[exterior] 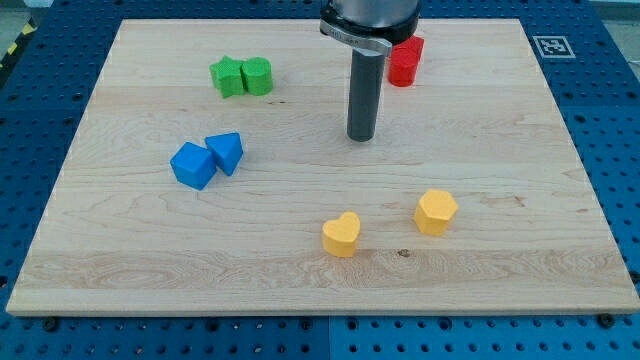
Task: Point at the yellow hexagon
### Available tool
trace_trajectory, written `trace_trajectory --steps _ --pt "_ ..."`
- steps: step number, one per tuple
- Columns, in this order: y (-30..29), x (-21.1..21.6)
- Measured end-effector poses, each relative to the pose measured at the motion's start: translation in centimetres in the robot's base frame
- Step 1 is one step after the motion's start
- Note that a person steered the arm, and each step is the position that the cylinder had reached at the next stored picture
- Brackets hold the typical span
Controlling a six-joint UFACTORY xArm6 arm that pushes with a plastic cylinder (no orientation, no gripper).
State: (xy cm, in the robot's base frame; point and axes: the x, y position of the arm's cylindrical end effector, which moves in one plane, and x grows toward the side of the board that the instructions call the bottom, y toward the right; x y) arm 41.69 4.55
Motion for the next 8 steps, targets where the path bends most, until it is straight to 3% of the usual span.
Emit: trace_trajectory --steps 3,8 --pt "5.2 1.9" --pt "7.8 4.7"
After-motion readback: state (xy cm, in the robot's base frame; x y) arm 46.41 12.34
